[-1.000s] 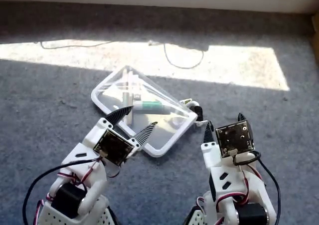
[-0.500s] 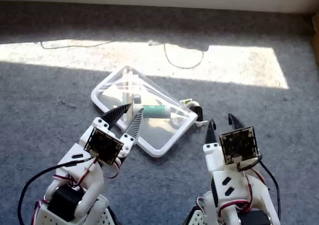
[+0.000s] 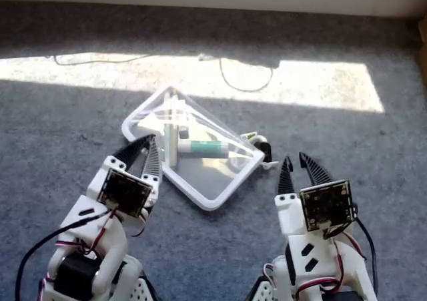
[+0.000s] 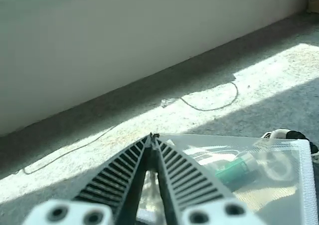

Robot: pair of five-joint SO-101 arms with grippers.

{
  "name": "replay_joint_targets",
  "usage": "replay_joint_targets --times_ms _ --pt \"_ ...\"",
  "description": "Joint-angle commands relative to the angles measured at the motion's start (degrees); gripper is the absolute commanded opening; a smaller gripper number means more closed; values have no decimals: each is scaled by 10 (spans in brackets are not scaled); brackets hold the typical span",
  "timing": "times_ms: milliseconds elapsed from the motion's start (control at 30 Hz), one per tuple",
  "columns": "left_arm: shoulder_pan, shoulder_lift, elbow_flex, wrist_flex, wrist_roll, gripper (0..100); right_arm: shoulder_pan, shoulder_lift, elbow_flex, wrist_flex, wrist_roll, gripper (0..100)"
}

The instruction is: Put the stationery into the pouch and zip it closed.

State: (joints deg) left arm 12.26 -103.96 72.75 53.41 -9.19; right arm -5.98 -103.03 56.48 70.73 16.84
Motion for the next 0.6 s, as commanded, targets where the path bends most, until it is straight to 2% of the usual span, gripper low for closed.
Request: replay_joint_targets --times_ms 0,167,367,500,567 --pt "-52 -7 -26 5 -5 7 -1 -4 -2 2 -3 66" --pt "-80 -7 -29 47 -5 7 -1 -4 40 2 -11 66" --pt "-80 -7 -26 128 -5 7 0 -4 74 44 -222 66" --pt "-80 -7 -25 172 -4 7 3 -4 99 79 -236 66" --pt "-80 -7 -25 193 -4 7 29 -4 103 83 -236 66"
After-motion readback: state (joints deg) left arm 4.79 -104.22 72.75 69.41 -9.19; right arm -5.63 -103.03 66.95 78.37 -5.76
